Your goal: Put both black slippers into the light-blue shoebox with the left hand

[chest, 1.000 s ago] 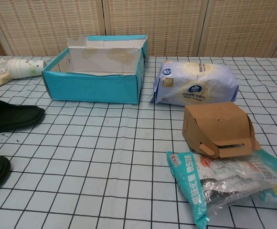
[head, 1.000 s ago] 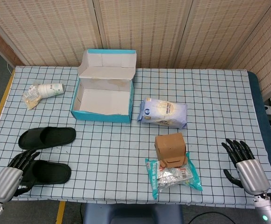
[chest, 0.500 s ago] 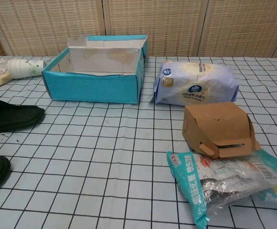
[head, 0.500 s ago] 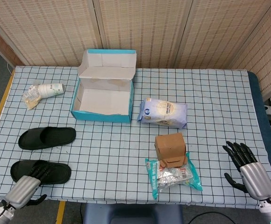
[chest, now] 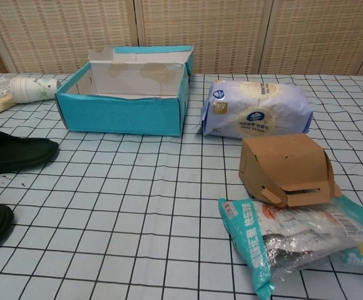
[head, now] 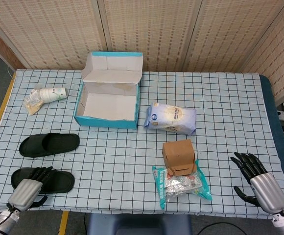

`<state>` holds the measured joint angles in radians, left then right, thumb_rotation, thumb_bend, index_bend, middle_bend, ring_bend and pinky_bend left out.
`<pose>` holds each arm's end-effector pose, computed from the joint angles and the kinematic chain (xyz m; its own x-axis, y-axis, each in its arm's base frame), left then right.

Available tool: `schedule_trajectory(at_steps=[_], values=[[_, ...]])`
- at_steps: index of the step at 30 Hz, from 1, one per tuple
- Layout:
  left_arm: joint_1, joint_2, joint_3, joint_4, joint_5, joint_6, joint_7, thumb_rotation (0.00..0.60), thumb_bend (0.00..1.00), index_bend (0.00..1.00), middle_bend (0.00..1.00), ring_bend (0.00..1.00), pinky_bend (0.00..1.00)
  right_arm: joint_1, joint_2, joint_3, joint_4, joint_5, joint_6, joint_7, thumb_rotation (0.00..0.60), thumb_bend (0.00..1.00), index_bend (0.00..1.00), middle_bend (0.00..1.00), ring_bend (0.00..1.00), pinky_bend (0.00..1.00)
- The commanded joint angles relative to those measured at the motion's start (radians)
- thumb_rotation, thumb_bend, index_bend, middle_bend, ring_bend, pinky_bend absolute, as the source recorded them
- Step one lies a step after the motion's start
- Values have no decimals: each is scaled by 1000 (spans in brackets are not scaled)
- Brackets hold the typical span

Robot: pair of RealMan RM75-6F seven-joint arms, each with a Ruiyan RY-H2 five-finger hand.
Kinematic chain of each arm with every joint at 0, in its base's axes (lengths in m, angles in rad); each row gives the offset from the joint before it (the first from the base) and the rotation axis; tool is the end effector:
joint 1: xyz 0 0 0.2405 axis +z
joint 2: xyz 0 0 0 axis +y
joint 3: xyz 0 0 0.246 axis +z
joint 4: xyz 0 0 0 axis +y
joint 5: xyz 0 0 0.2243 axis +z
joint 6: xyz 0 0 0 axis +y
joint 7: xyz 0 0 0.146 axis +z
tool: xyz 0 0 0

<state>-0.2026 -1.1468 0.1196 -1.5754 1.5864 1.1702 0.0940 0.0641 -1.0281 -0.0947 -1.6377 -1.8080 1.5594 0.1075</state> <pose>-0.3155 0.1668 0.0712 0.5331 0.3942 0.7486 0.8460 -0.2366 -0.4779 -0.2818 -0.1385 0.1403 0.3685 -0.1058 0.9236 -0.9037 -0.2736 0.3292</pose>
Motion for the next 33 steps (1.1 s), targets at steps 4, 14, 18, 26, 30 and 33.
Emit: schedule_trajectory(at_steps=[4,14,18,26,30,33], values=[[-14,-24,-21,32,-61,-40,39,600,321,0,0,0,45,5,4,-8,-4,-9,-13,0,600,252,0,0,0,0],[-25,-39,-28,41,-134,-86,97,600,323,0,0,0,47,7,7,-9,-8,-7,-18,-1,600,252,0,0,0,0],[-33,-43,-30,47,-163,-113,104,600,323,0,0,0,53,8,5,-10,-10,-6,-25,-6,600,252,0,0,0,0],[-45,-67,-35,87,-209,-141,134,600,330,0,0,0,73,9,11,-14,-20,-1,-38,-16,600,252,0,0,0,0],[-46,-73,-37,85,-236,-143,183,600,357,0,0,0,89,10,11,-13,-21,0,-39,-17,600,252,0,0,0,0],[-49,-69,-41,68,-254,-150,194,600,404,55,92,47,176,10,10,-13,-22,1,-40,-18,600,252,0,0,0,0]])
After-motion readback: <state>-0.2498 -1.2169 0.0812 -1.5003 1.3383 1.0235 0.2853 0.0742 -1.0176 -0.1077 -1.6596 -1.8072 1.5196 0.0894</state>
